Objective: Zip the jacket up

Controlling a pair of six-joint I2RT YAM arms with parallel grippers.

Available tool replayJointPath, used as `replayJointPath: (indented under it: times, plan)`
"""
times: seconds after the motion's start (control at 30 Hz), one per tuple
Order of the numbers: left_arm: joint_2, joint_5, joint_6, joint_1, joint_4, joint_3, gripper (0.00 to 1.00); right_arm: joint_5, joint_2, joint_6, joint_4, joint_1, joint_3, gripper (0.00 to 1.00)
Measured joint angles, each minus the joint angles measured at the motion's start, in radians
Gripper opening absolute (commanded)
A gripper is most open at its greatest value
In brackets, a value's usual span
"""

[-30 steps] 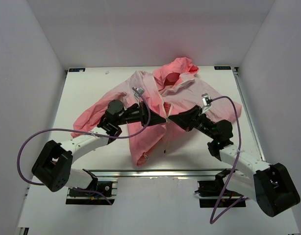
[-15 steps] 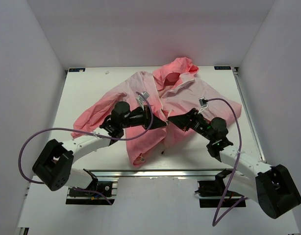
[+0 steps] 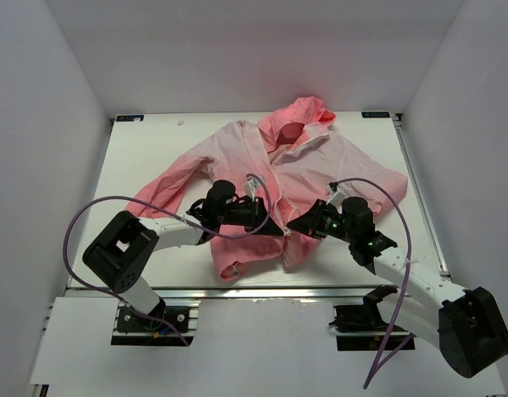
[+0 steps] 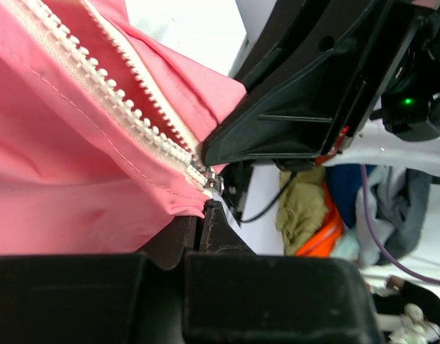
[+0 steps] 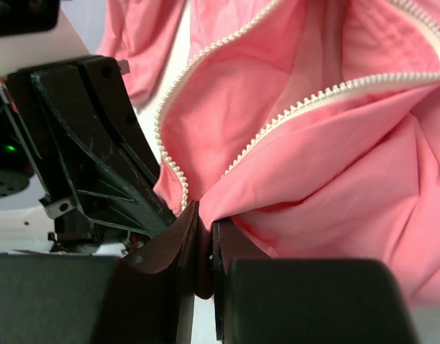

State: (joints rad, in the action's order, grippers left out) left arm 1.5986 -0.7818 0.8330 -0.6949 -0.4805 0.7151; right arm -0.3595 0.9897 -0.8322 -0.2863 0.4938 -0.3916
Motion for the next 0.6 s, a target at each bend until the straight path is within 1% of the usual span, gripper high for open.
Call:
replayJointPath:
  times: [0.03,0.07,0.1,0.27,0.33,0.47,0.53,0.57,0.6]
  plan:
    - [0.001,-0.009,0.003,-0.001,0.002,0.000,0.00,-0.003,-0.004,0.009,0.018,0.000,-0.003,0.09]
    - [0.002,-0.018,0.005,-0.002,0.004,0.000,0.00,-0.008,-0.005,0.019,0.036,0.001,-0.008,0.15]
    - [0.002,-0.025,0.006,-0.002,0.006,0.000,0.00,-0.012,-0.004,0.029,0.054,0.002,-0.014,0.26]
    - [0.003,-0.099,0.012,-0.003,0.065,0.000,0.00,0.012,0.012,0.106,0.138,-0.010,-0.060,0.40]
    - [0.004,-0.117,0.014,-0.002,0.087,0.000,0.00,0.018,0.018,0.141,0.181,-0.011,-0.087,0.44]
    - [0.005,-0.146,0.012,-0.003,0.138,0.002,0.00,0.026,0.016,0.204,0.235,-0.013,-0.126,0.48]
    - [0.008,-0.158,0.007,-0.003,0.166,0.004,0.00,0.037,0.008,0.255,0.272,-0.014,-0.149,0.52]
    - [0.010,-0.163,0.006,-0.003,0.180,0.006,0.00,0.047,0.004,0.283,0.303,-0.014,-0.167,0.58]
    - [0.011,-0.168,0.002,-0.003,0.196,0.010,0.00,0.057,0.002,0.322,0.347,-0.010,-0.198,0.60]
